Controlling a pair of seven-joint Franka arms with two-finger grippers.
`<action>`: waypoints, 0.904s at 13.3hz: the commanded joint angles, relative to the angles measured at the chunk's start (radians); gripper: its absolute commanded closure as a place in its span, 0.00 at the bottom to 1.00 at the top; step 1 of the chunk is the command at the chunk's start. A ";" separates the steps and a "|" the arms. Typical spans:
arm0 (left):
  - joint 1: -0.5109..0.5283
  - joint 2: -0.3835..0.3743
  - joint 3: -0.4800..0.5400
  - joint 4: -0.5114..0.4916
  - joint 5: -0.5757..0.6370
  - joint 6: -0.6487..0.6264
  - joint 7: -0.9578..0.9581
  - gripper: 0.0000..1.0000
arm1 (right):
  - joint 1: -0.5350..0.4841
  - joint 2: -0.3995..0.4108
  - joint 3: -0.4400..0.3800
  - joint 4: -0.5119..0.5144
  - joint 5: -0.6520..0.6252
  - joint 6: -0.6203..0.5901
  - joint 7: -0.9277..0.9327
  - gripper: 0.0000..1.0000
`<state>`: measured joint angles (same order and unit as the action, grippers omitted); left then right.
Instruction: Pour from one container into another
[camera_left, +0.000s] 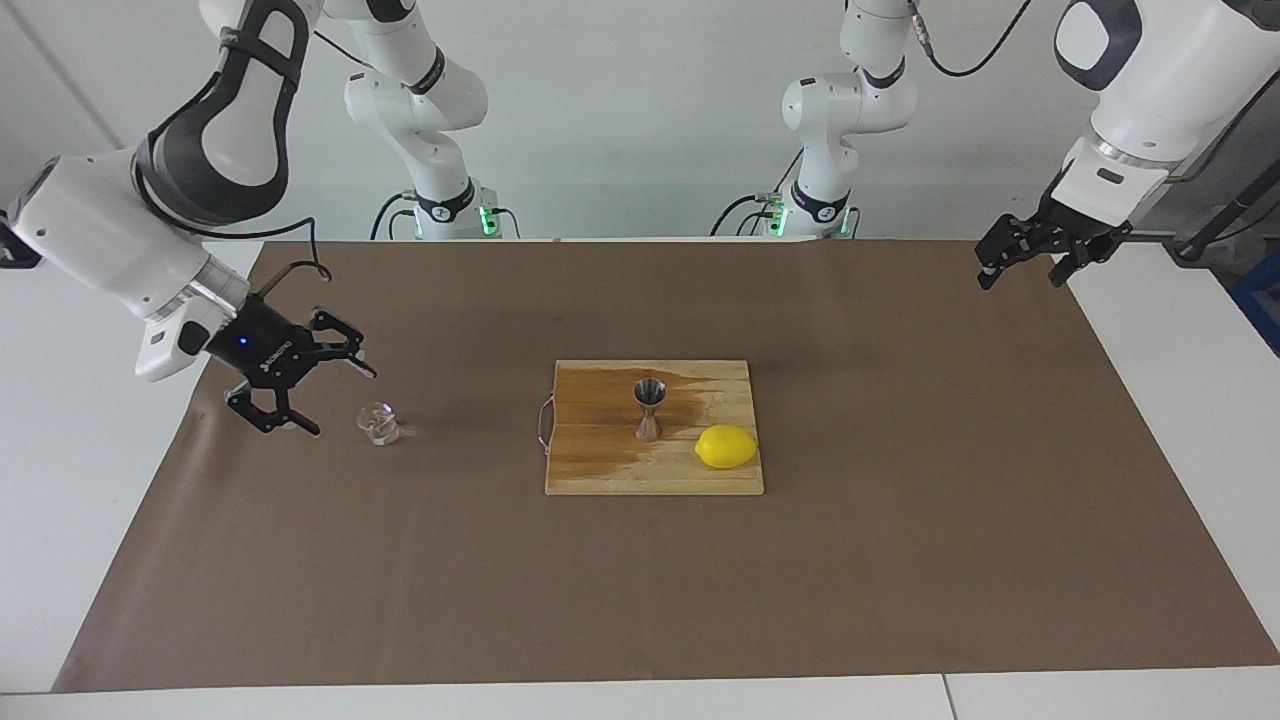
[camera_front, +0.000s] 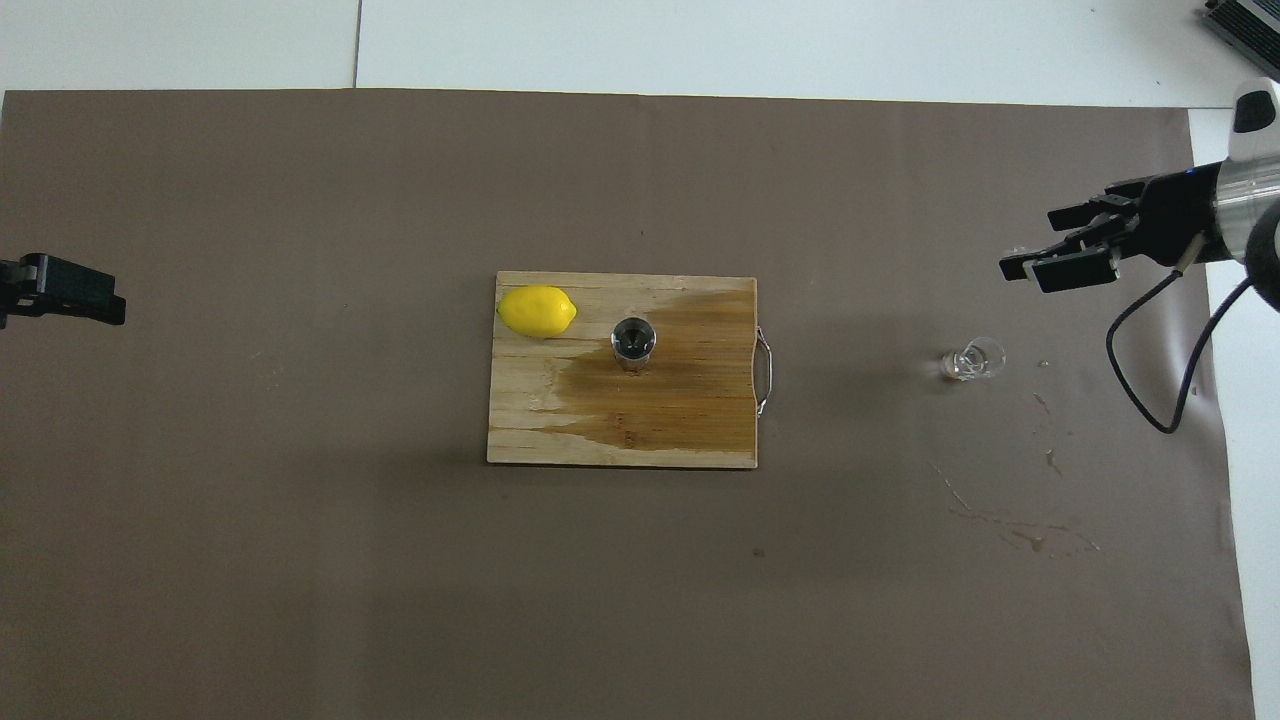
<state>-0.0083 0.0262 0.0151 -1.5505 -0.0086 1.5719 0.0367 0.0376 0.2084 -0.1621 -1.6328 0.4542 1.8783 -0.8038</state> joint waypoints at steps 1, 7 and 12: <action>0.001 -0.031 0.002 -0.031 0.009 -0.004 0.009 0.00 | 0.004 -0.052 0.058 0.014 -0.205 -0.019 0.310 0.00; 0.001 -0.031 0.002 -0.031 0.009 -0.004 0.009 0.00 | 0.036 -0.176 0.088 -0.009 -0.472 -0.227 0.814 0.00; 0.001 -0.031 0.002 -0.031 0.009 -0.006 0.009 0.00 | 0.019 -0.274 0.079 -0.070 -0.483 -0.252 0.900 0.00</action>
<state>-0.0083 0.0262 0.0151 -1.5505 -0.0086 1.5719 0.0367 0.0703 -0.0166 -0.0847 -1.6462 -0.0087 1.6161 0.0620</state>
